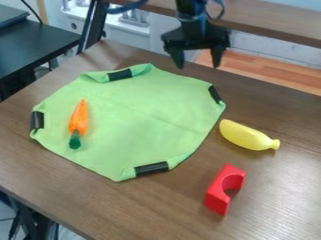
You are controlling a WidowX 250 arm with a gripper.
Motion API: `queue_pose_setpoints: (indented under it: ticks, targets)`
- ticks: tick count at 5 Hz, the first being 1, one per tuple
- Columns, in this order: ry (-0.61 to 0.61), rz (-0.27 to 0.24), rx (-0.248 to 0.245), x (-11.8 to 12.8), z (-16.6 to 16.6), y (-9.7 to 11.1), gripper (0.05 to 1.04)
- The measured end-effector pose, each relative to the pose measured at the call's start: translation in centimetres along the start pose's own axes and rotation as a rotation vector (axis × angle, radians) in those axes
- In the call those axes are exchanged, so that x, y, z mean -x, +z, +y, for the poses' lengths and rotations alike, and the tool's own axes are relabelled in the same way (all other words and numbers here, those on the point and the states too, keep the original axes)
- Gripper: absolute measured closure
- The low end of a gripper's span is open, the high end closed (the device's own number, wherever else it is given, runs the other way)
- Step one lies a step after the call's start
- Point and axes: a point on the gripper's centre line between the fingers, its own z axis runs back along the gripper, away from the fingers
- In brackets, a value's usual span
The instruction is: Fold the cloth from the top right to the bottom left above the carrot figure
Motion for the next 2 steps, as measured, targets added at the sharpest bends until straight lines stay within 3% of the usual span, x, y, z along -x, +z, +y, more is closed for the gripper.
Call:
queue_pose_setpoints:
  ticks: [1,2]
  targets:
    - [-0.016,-0.09,0.01,-0.42,-1.78,-1.11,0.083]
    - [0.014,-0.202,-0.014,-0.87,-2.54,-1.96,0.083]
